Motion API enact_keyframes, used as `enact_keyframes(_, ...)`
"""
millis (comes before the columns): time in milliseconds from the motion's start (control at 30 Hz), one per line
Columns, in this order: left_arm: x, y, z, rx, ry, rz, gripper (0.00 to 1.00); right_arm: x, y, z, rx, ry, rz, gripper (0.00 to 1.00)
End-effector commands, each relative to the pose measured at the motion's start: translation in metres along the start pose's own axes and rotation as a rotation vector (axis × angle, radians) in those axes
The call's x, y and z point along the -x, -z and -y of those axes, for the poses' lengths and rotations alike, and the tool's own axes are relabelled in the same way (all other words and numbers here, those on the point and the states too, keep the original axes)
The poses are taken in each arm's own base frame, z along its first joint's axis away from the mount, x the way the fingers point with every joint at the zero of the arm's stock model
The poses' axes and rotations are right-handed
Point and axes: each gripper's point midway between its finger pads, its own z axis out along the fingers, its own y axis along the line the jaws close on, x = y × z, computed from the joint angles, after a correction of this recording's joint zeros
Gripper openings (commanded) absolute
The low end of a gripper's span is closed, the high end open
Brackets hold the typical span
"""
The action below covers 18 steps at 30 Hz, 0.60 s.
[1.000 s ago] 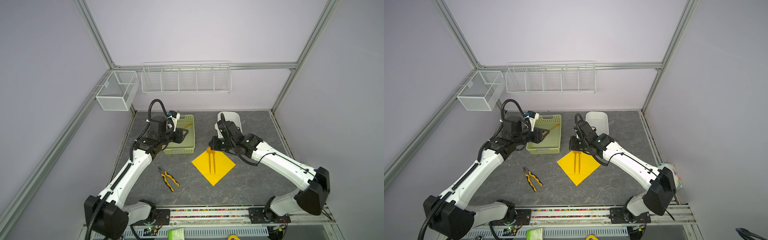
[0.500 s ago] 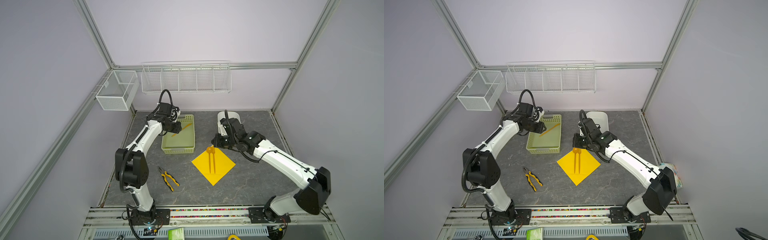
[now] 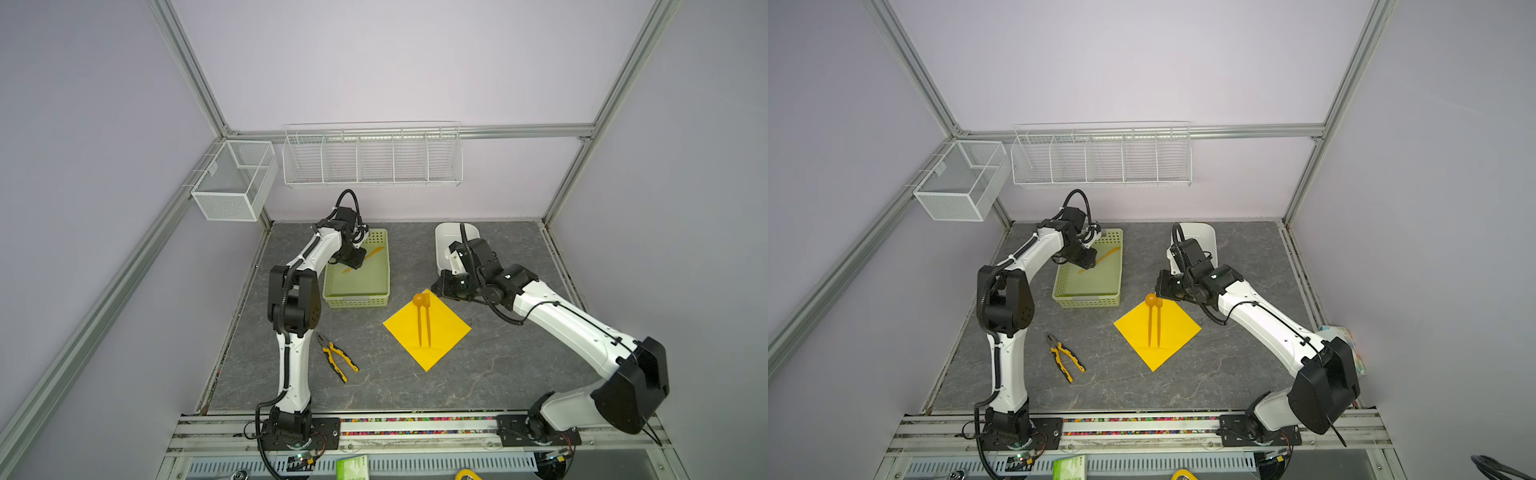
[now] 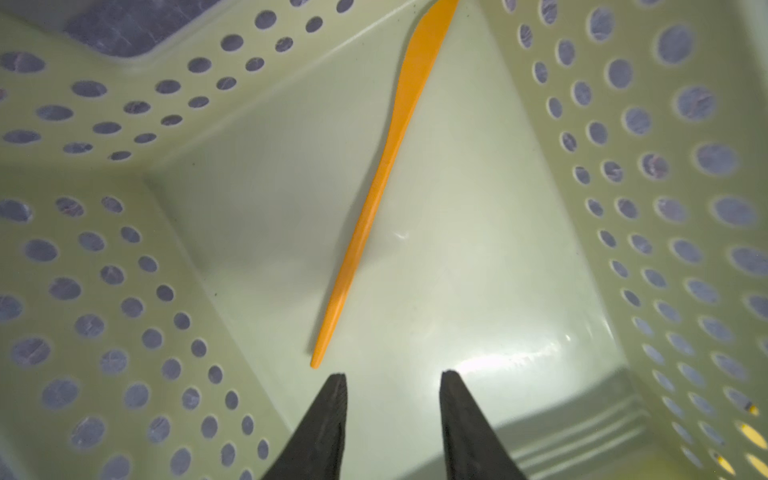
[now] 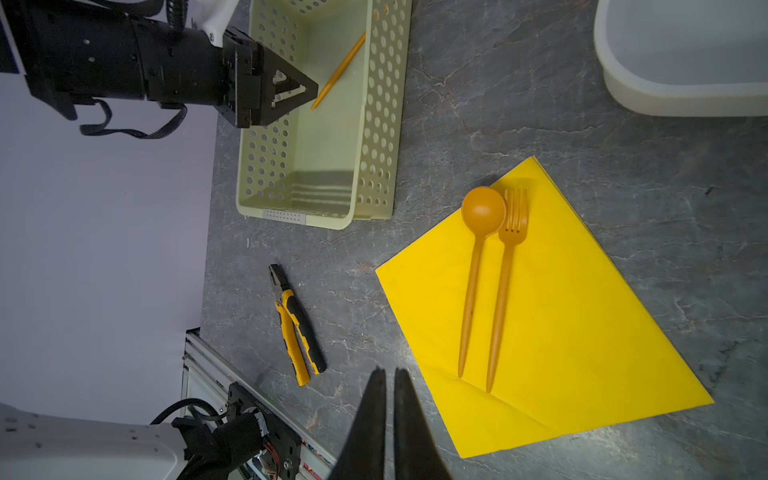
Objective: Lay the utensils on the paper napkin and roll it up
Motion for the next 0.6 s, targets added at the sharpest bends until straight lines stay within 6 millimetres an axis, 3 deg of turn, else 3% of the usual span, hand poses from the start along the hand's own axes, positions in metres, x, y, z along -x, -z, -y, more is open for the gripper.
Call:
enact_keyframes(0,0.001,-0.007,-0.006,-0.010,-0.043,-0.033,0.39,-0.001,0.006,0.003,0.021,0.004,0.006,0.11)
enact_keyframes(300,0.005,-0.034,-0.020,-0.048,-0.037,-0.077,0.38,0.002,0.004,0.011,0.015,-0.020,0.004,0.11)
enact_keyframes(567,0.001,-0.050,-0.013,-0.104,-0.044,-0.107,0.33,0.005,0.002,0.013,0.015,-0.035,0.004,0.11)
